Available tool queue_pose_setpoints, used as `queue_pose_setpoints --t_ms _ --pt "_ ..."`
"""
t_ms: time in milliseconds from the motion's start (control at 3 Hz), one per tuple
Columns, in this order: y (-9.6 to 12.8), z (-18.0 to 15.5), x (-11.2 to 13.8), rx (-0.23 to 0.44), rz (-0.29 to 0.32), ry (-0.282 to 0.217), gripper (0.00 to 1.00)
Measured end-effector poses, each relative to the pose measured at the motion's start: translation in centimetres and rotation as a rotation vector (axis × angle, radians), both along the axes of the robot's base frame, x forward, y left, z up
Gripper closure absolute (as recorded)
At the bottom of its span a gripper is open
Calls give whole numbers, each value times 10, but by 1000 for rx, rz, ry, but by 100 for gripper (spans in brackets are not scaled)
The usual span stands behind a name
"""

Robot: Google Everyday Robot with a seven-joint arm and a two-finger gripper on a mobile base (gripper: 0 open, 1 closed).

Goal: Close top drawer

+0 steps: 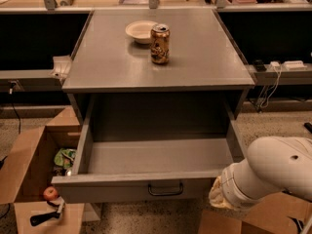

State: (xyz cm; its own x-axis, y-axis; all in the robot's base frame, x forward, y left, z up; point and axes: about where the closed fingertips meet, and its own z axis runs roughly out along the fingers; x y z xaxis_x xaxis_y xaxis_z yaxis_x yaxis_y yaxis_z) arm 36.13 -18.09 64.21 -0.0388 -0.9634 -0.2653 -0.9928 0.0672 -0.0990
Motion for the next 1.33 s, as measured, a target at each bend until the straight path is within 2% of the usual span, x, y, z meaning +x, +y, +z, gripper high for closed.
queue_pose_setpoints --t_ms 1000,1333 --pt "0 0 0 0 0 0 11" --pt "0 0 0 0 0 0 0"
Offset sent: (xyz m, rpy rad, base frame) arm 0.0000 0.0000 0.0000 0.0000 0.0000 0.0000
